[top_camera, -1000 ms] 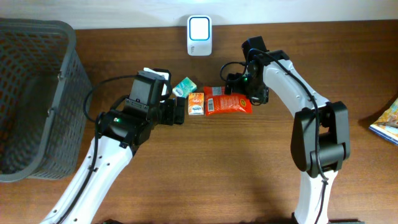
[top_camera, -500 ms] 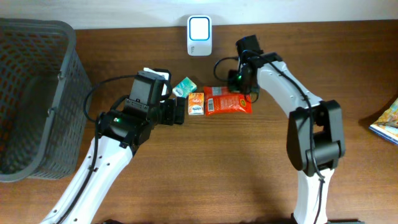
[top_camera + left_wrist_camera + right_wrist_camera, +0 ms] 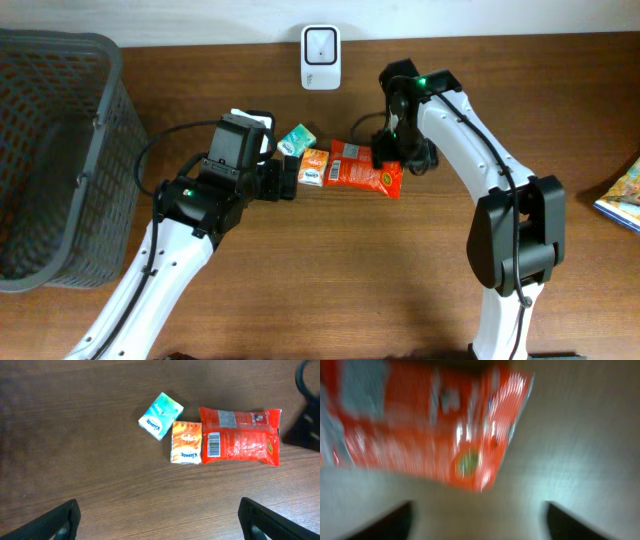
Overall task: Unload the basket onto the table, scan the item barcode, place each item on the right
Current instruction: 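Reach the right gripper to the red snack bag and grasp it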
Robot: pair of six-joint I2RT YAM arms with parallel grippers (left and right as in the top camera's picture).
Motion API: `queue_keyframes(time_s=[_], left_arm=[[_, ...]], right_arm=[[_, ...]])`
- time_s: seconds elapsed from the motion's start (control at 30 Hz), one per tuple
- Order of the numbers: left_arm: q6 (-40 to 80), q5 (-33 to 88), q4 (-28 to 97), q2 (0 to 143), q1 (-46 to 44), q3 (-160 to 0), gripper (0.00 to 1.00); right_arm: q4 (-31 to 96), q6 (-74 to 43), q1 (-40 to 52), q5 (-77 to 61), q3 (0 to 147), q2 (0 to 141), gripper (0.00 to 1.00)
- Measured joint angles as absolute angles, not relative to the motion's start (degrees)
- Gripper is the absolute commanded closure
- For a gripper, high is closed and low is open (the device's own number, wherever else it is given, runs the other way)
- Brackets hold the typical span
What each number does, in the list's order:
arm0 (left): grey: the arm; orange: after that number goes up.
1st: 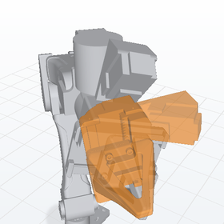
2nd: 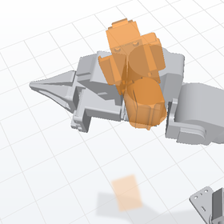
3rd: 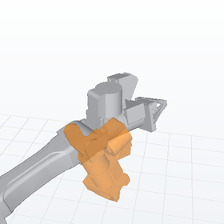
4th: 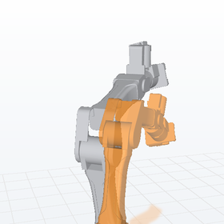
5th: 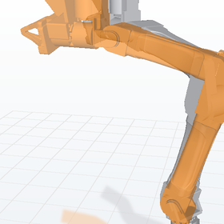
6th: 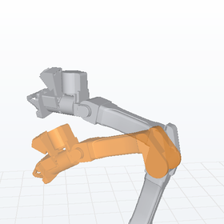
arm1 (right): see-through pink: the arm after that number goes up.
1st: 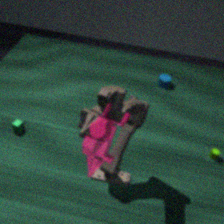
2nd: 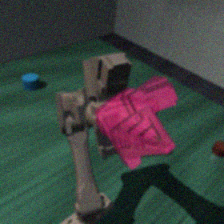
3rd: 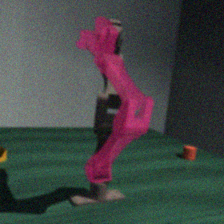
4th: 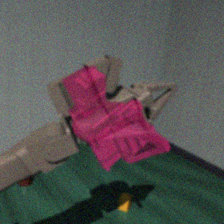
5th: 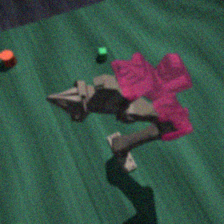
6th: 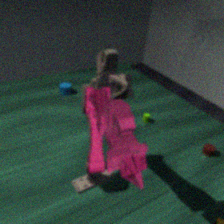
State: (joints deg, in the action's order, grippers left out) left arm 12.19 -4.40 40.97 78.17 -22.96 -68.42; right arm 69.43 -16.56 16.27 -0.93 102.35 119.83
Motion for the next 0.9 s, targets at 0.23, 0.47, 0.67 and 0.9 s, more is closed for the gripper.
queue_keyframes(time_s=[0.23,0.47,0.67,0.9], left_arm=[[12.2,-4.4,41.0,78.2,-23.0,-68.4,0.01],[12.2,-4.4,41.0,78.2,-23.0,-68.4,0.01],[12.2,-4.4,40.9,78.2,-23.0,-68.4,0.01],[12.2,-4.4,41.0,78.2,-23.0,-68.4,0.01]], right_arm=[[54.3,-7.5,14.2,1.6,101.3,120.1,0.01],[52.4,-5.5,11.2,-7.7,100.9,127.9,0.01],[53.6,-4.9,10.7,-15.2,100.9,130.1,0.96],[61.4,-7.9,10.3,-17.0,102.5,130.6,0.96]])
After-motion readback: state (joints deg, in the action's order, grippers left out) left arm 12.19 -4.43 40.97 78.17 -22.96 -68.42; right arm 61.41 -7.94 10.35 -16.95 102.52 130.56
